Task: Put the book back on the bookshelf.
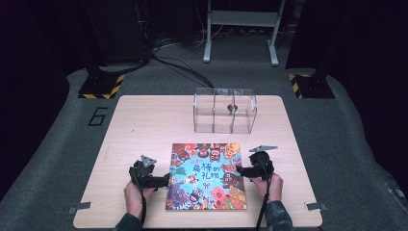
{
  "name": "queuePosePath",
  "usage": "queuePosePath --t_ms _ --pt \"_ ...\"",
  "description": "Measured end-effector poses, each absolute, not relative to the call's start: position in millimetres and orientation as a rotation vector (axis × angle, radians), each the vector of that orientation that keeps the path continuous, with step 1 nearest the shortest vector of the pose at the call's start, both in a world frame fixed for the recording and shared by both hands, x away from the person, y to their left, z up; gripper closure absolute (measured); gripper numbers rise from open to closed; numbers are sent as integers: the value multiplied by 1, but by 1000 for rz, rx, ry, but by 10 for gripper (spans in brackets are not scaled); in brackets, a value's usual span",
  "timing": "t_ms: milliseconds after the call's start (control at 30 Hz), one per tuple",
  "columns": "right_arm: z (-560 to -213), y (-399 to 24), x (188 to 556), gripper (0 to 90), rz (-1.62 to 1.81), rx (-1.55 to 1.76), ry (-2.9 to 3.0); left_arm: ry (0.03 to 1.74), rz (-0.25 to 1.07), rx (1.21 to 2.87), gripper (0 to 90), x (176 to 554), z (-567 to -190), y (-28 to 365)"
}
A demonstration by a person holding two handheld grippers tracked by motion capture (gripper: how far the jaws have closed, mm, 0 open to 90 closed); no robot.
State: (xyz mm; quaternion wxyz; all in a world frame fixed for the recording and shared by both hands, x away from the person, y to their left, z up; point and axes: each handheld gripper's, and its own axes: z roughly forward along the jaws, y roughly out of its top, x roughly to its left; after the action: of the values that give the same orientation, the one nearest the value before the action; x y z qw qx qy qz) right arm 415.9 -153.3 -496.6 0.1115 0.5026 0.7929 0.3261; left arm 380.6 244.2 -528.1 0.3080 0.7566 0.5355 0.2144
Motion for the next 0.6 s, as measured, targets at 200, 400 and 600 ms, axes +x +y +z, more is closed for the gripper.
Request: queuePosePath --t_ms 200,400,600 --pt "-503 -147 425 365 938 1513 2388 1410 572 1991 0 383 -529 242" --pt "-503 -148 426 397 932 1522 2398 1382 573 1997 0 386 -530 231" --pt "-503 -156 430 356 910 1478 2447 1359 580 1988 1 388 -532 226"
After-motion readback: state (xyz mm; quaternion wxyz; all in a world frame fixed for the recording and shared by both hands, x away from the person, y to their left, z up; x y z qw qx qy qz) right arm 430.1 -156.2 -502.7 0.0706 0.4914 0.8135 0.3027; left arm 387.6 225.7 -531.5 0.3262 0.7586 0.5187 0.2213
